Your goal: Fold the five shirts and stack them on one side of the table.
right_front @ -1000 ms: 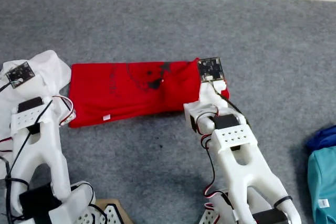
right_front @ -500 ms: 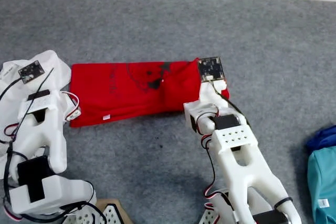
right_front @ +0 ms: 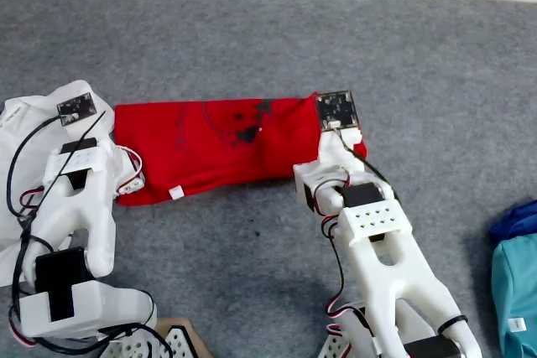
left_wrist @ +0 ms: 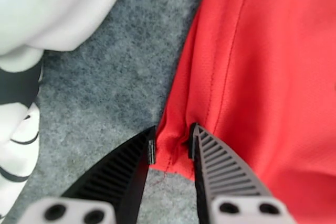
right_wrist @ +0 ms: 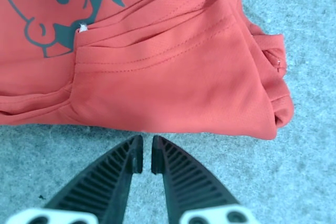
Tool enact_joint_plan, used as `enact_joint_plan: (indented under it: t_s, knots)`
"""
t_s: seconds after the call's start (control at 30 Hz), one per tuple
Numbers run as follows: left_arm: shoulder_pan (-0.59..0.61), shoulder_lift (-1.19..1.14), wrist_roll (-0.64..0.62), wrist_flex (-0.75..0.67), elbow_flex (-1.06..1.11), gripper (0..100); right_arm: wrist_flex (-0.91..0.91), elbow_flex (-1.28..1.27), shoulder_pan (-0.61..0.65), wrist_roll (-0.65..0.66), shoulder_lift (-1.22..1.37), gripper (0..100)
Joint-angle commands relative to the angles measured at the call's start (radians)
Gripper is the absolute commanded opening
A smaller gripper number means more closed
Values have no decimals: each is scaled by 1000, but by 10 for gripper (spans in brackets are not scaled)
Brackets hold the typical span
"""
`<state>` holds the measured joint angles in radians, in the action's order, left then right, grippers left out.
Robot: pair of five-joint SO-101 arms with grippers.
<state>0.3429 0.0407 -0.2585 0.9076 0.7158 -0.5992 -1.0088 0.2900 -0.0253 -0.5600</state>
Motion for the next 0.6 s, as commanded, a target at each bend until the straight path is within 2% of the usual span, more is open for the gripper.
enact_joint_plan:
  t_s: [0.0,0.13,0.57]
  knots:
    - [-28,-8,12,44,7,123,10,5,-12,12,-35,51]
    - [-28,-8,14,43,5,1,10,5,-12,12,-35,51]
    - [-27,8,12,48,2,6,10,5,-12,12,-35,51]
